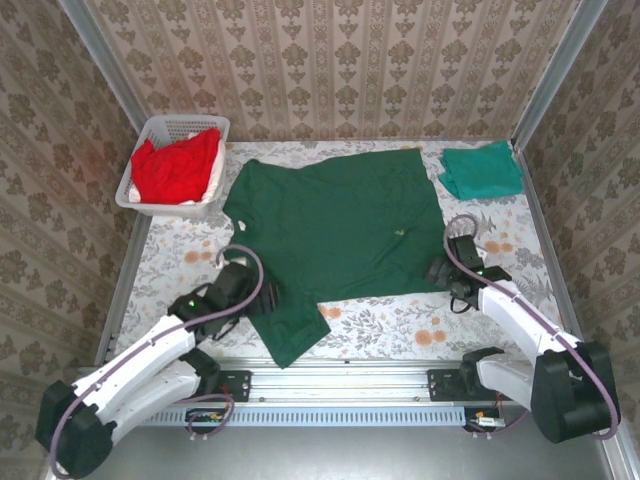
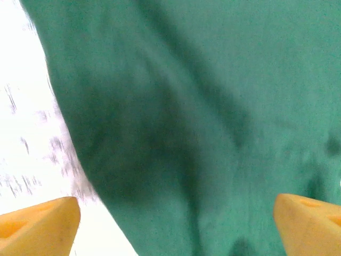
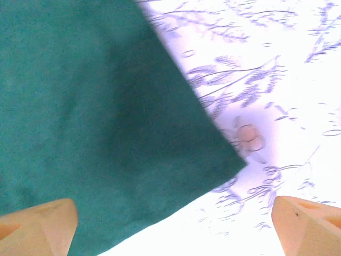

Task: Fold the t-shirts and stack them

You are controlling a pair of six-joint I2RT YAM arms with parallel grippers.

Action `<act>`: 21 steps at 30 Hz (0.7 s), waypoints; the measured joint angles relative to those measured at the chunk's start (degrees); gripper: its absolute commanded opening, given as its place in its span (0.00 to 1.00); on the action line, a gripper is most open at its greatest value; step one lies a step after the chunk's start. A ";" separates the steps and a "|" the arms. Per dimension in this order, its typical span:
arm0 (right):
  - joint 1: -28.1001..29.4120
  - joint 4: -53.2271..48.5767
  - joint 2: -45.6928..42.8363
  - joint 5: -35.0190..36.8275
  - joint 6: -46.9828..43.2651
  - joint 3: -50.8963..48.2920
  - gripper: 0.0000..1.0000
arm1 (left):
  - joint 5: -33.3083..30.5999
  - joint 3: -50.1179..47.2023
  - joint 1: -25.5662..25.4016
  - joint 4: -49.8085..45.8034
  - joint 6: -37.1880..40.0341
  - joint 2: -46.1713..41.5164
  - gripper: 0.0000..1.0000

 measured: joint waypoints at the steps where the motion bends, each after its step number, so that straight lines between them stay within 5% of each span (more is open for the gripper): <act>1: -1.46 0.48 0.26 -0.90 0.13 -0.02 0.92 | -1.01 -1.01 -3.08 -1.49 -2.71 -0.81 0.84; 9: -7.63 5.60 8.20 -8.02 0.61 0.00 0.77 | -5.92 -6.34 -22.43 -9.18 -22.01 -0.20 0.73; 15: -7.78 5.88 9.90 -8.76 0.42 0.28 0.74 | -8.28 -6.08 -26.27 -8.83 -27.02 3.41 0.71; 21: -8.00 5.81 9.84 -8.83 0.42 0.26 0.66 | -8.70 -4.98 -29.62 -3.87 -28.44 7.02 0.50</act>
